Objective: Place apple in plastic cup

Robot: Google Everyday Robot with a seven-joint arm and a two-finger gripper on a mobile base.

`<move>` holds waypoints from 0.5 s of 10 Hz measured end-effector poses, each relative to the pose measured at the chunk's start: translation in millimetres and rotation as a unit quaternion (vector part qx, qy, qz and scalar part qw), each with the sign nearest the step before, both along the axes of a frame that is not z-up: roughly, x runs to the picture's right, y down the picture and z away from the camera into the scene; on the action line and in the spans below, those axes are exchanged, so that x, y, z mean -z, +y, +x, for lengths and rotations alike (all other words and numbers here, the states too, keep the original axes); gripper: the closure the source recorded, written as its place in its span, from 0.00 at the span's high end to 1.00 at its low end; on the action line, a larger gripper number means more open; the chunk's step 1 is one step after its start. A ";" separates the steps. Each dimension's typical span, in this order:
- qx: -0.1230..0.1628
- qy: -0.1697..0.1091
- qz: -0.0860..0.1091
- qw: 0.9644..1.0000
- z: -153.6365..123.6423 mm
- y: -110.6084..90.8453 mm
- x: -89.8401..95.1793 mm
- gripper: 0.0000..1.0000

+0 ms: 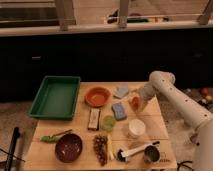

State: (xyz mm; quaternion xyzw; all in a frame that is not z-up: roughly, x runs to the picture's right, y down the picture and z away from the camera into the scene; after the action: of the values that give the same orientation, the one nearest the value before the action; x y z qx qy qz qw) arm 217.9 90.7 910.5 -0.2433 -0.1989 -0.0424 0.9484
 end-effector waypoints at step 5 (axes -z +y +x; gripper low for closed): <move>0.007 -0.015 0.006 1.000 1.2 4.8 -1.6 0.15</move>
State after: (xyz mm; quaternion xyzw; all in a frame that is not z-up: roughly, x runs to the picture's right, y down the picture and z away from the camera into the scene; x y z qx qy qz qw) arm 219.0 95.5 912.1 -0.2382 -0.2116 -0.0540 0.9463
